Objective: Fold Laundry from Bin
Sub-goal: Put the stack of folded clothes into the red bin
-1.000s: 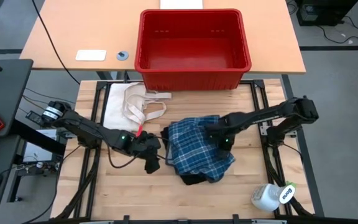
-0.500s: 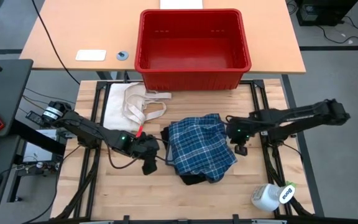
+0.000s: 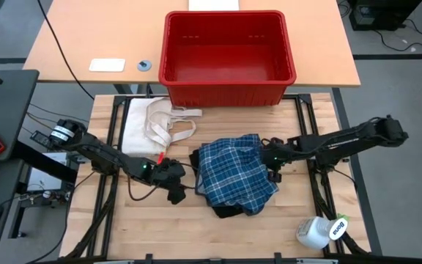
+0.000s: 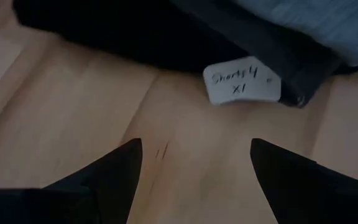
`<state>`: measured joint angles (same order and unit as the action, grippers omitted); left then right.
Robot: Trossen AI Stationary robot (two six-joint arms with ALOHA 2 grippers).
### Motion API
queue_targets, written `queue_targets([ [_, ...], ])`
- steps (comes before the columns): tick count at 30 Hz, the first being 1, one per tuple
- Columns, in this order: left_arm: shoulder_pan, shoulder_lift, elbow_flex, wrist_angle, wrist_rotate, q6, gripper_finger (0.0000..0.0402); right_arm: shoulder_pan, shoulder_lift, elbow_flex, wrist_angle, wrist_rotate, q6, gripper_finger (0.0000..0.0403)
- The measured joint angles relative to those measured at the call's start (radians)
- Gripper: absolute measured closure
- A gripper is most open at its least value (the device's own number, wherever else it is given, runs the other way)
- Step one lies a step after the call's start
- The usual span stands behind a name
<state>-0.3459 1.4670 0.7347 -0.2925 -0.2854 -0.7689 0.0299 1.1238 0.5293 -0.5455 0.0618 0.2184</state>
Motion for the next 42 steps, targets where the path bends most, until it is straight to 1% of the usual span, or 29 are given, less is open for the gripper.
queue_targets([
  [3,0.002,0.0,-0.057,0.135,-0.02,0.033,0.0099,0.0,0.06,-0.008,0.015,0.025,-0.007,0.0333],
  [6,0.002,0.013,-0.081,0.2,-0.043,0.056,0.0113,0.0,0.11,-0.013,0.091,0.003,0.005,0.0313],
  [9,0.002,0.048,-0.083,0.209,-0.043,0.082,0.0151,0.003,0.155,-0.013,0.188,-0.014,-0.007,0.0277],
  [14,0.002,0.126,-0.082,0.305,-0.023,0.084,0.0232,0.006,0.241,-0.013,0.299,-0.027,-0.047,0.0207],
  [16,0.002,0.157,-0.082,0.347,-0.022,0.085,0.0253,0.007,0.283,-0.013,0.328,-0.035,-0.07,0.0187],
  [18,0.009,0.189,-0.082,0.39,-0.031,0.085,0.0265,0.011,0.316,-0.011,0.353,-0.036,-0.092,0.0176],
  [23,0.018,0.221,-0.071,0.41,-0.034,0.066,0.0274,0.026,0.35,-0.01,0.407,-0.021,-0.092,0.0176],
  [27,0.018,0.225,-0.066,0.434,-0.063,0.143,0.0274,0.027,0.352,-0.016,0.476,-0.019,-0.132,0.018],
  [29,0.028,0.227,-0.067,0.461,-0.061,0.192,0.0274,0.027,0.357,-0.017,0.533,-0.019,-0.147,0.0181],
  [32,0.052,0.229,-0.068,0.483,-0.055,0.209,0.0274,0.027,0.367,-0.017,0.607,-0.022,-0.169,0.0181],
  [35,0.08,0.23,-0.07,0.529,-0.058,0.235,0.0274,0.028,0.369,-0.017,0.641,-0.037,-0.17,0.0181],
  [40,0.117,0.23,-0.071,0.629,-0.06,0.289,0.0274,0.029,0.367,-0.017,0.745,-0.047,-0.194,0.0181],
  [42,0.133,0.23,-0.071,0.675,-0.035,0.305,0.0275,0.029,0.367,-0.017,0.78,-0.048,-0.195,0.0181],
])
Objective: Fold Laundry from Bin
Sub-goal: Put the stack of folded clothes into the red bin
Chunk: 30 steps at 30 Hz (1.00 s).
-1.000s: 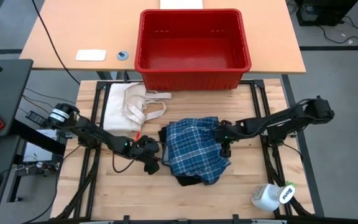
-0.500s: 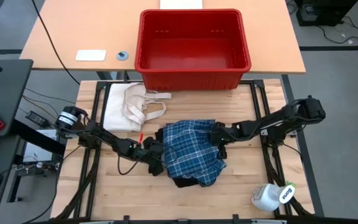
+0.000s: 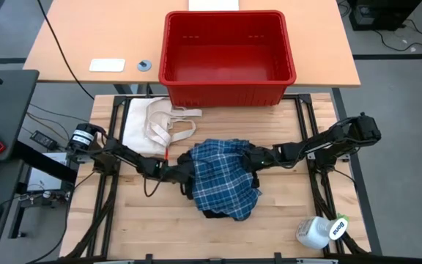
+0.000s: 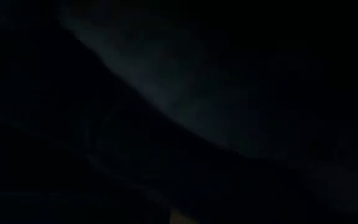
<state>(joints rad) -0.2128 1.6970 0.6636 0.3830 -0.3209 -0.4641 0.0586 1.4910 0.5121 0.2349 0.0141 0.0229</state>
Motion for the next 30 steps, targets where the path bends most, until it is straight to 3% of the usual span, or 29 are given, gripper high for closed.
queue_targets([
  [9,0.03,-0.013,0.005,0.143,0.033,-0.003,0.0301,0.0,-0.024,0.04,-0.003,-0.051,0.101,0.0181],
  [20,0.117,-0.094,0.138,-0.069,0.067,0.006,0.0311,-0.036,-0.167,0.114,-0.234,-0.026,0.152,0.0186],
  [30,0.266,-0.097,0.319,-0.269,0.185,0.096,0.0311,-0.143,-0.298,0.12,-0.325,-0.02,0.191,0.0187],
])
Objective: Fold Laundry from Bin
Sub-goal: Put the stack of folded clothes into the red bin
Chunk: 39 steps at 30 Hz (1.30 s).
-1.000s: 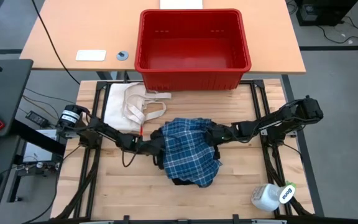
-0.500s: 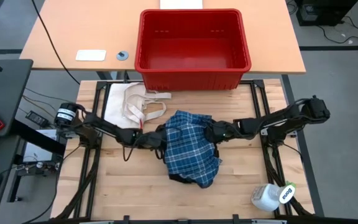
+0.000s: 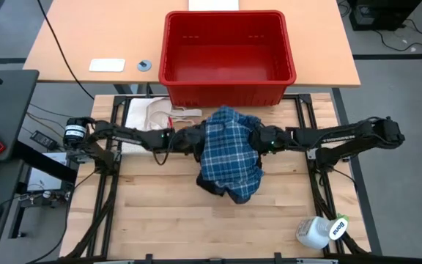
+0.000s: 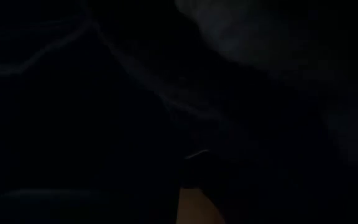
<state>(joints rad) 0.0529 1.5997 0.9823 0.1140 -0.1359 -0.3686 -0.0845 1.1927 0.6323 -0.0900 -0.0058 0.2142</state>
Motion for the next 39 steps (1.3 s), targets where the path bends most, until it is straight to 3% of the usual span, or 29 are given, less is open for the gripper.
queue_targets([
  [10,0.106,0.0,0.105,-0.059,0.089,0.055,0.0311,-0.095,-0.083,0.007,-0.01,0.006,0.0,0.0187],
  [18,0.173,0.0,0.191,-0.098,0.115,0.106,0.0311,-0.174,-0.084,0.106,-0.091,0.009,-0.066,0.0187],
  [24,0.238,0.0,0.314,-0.134,0.136,0.161,0.0311,-0.243,-0.084,0.225,-0.159,0.012,-0.117,0.0187],
  [32,0.379,0.002,0.525,-0.22,0.241,0.255,0.0311,-0.382,-0.075,0.404,-0.152,0.008,-0.128,0.019],
  [39,0.541,0.048,0.645,-0.23,0.341,0.268,0.0311,-0.487,0.071,0.622,-0.15,0.013,-0.165,0.019],
])
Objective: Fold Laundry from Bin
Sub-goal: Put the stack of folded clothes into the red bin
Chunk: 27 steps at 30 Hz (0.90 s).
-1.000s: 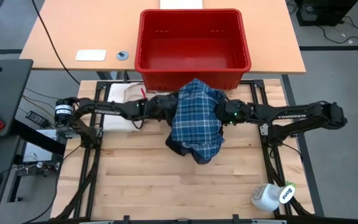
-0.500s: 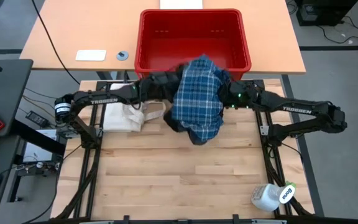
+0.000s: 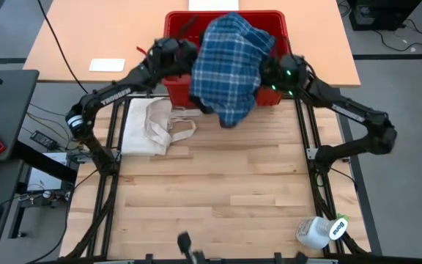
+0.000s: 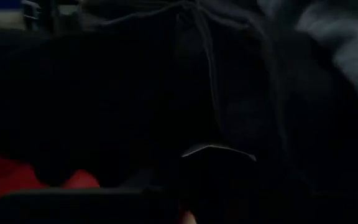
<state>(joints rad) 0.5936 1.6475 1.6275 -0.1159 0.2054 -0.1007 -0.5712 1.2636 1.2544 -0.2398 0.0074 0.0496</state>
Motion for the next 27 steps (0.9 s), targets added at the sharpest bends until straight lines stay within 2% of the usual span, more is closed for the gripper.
queue_targets([
  [4,0.087,0.077,0.083,0.001,0.026,0.003,0.0313,-0.065,0.139,0.139,-0.011,0.003,-0.021,0.019],
  [10,0.197,0.261,0.266,-0.003,0.082,-0.001,0.0335,-0.172,0.316,0.295,-0.025,-0.027,-0.025,0.0191],
  [18,0.295,0.523,0.518,-0.01,0.132,-0.003,0.0354,-0.332,0.518,0.434,-0.011,-0.17,-0.046,0.0191],
  [27,0.335,0.715,0.562,0.041,0.122,0.004,0.0354,-0.415,0.721,0.511,-0.013,-0.247,-0.071,0.0191],
])
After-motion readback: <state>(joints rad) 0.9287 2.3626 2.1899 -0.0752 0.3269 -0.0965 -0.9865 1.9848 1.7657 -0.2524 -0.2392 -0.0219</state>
